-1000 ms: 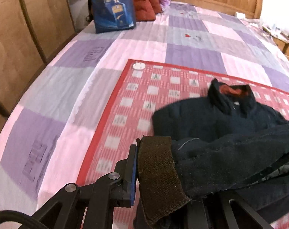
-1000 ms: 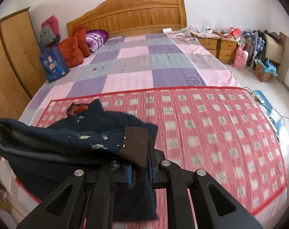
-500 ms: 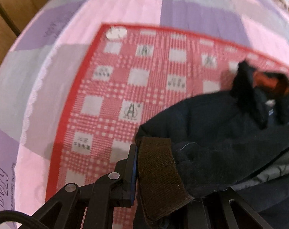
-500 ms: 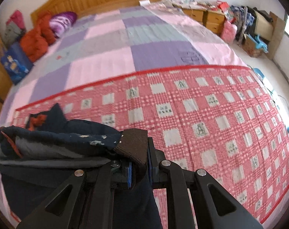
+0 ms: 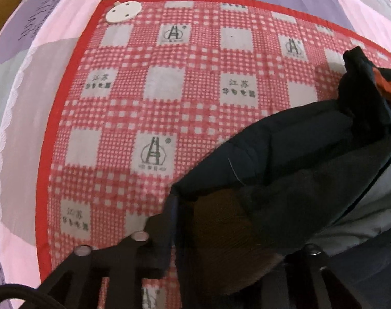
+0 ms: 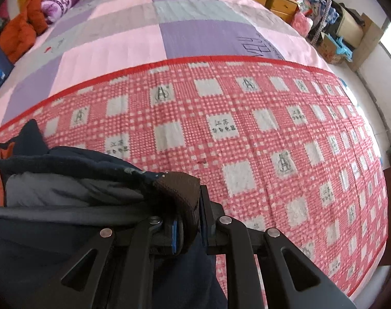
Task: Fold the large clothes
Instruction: 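Open the right tool and release the hem on the folded jacket, then move the left tool over the folded jacket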
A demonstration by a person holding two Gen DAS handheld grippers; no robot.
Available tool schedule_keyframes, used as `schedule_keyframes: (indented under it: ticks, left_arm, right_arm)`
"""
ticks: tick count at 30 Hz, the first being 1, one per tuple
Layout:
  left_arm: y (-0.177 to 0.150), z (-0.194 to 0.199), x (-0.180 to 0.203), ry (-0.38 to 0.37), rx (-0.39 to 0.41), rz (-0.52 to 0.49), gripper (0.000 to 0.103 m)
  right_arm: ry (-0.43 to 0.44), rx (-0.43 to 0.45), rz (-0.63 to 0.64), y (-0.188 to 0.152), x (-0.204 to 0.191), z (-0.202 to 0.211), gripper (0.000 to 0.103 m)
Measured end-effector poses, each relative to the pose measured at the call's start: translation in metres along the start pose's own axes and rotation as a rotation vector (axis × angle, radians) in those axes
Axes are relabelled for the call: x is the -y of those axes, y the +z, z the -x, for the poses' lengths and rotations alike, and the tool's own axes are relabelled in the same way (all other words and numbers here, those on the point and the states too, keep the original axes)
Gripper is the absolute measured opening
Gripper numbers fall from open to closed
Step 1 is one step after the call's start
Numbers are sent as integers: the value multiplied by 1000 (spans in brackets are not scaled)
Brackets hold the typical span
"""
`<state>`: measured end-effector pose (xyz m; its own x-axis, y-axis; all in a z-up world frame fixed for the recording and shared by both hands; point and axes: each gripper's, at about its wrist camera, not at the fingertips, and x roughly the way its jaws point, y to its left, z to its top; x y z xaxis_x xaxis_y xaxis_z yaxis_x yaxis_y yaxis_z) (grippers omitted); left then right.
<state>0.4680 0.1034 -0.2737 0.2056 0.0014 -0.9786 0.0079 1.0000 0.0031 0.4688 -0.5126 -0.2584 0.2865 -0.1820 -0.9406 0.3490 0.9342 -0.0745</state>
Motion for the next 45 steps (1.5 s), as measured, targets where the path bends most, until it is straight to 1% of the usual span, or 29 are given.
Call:
schedule_keyframes:
  ticks: [3, 4, 8, 11, 12, 13, 16, 17, 19, 20, 21, 22, 23, 24, 25, 26, 27, 28, 29, 30, 32, 34, 35, 36, 39, 41, 42, 44, 45]
  left_arm:
    - [5, -1, -10, -31, -16, -34, 58]
    - [8, 0, -11, -38, -19, -48, 60]
    - [19, 6, -11, -93, -50, -103, 61]
    - [28, 6, -17, -166, -116, -76, 62]
    - [32, 6, -19, -175, -141, -70, 62]
    - [34, 8, -19, -171, -140, -77, 63]
    - [37, 16, -15, -162, -135, -97, 63]
    - [38, 16, -16, -182, -155, -79, 63]
    - [39, 11, -25, -273, -231, -20, 64]
    - [40, 10, -26, -247, -254, -32, 68]
    - [41, 10, -21, -126, -258, -107, 75]
    - [41, 12, -16, -39, -247, -170, 80]
    - [42, 17, -7, 46, -220, -250, 84]
    - [44, 24, -1, 61, -195, -286, 85]
    - [45, 29, 2, 54, -176, -294, 85]
    - [49, 41, 3, 4, -136, -278, 85]
    - [54, 53, 0, -83, -102, -230, 85]
    - [60, 63, -6, -168, -73, -166, 85]
    - [65, 73, -15, -232, -32, -90, 85]
    - [69, 81, -22, -251, 10, -36, 85]
    - [73, 100, -29, -218, 102, 39, 85]
    - [66, 112, -21, -171, 150, 7, 85]
    - [57, 116, -10, -140, 169, -34, 85]
    - [49, 118, -3, -136, 173, -58, 85]
    - [11, 119, 26, -165, 170, -130, 85]
    - [-26, 122, 44, -198, 168, -153, 85]
    - [-43, 122, 50, -223, 167, -143, 85]
    - [-75, 119, 67, -263, 148, -112, 85]
    - [-90, 115, 76, -261, 144, -103, 85]
  right_arm:
    - [-11, -14, 2, 1, -3, -5, 15]
    - [-14, -16, 8, 2, -4, -7, 15]
    - [-17, -32, 22, 6, -6, -11, 16]
    - [-14, -38, 23, 8, -6, -12, 17]
    - [-11, -39, 23, 9, -6, -12, 21]
    - [-3, -35, 25, 10, -5, -11, 23]
    - [-4, -16, 43, 15, -8, -6, 24]
    - [-4, -13, 52, 16, -9, -5, 24]
    - [-4, -5, 77, 18, -11, -1, 25]
    - [-4, -2, 89, 19, -12, 1, 26]
    - [-9, 3, 121, 20, -14, 4, 32]
    - [-26, 10, 162, 20, -17, 7, 44]
    - [-37, 22, 190, 21, -20, 10, 49]
    - [-53, 45, 232, 22, -22, 16, 54]
    - [-55, 60, 256, 24, -22, 21, 58]
    - [-50, 68, 265, 24, -21, 25, 61]
    - [-30, 81, 265, 27, -18, 31, 67]
    - [-13, 91, 256, 30, -14, 36, 71]
    - [3, 102, 244, 32, -10, 41, 72]
    - [18, 119, 234, 35, -7, 48, 72]
    - [39, 181, 213, 39, 0, 66, 72]
    - [67, 241, 194, 39, 5, 84, 72]
    - [89, 265, 184, 37, 6, 92, 72]
    - [129, 291, 179, 33, 7, 103, 72]
    - [219, 315, 224, 11, -3, 120, 76]
    - [259, 309, 292, -6, -17, 124, 79]
    - [269, 304, 322, -12, -26, 124, 81]
    - [293, 279, 405, -24, -49, 119, 82]
    - [319, 258, 450, -27, -64, 115, 82]
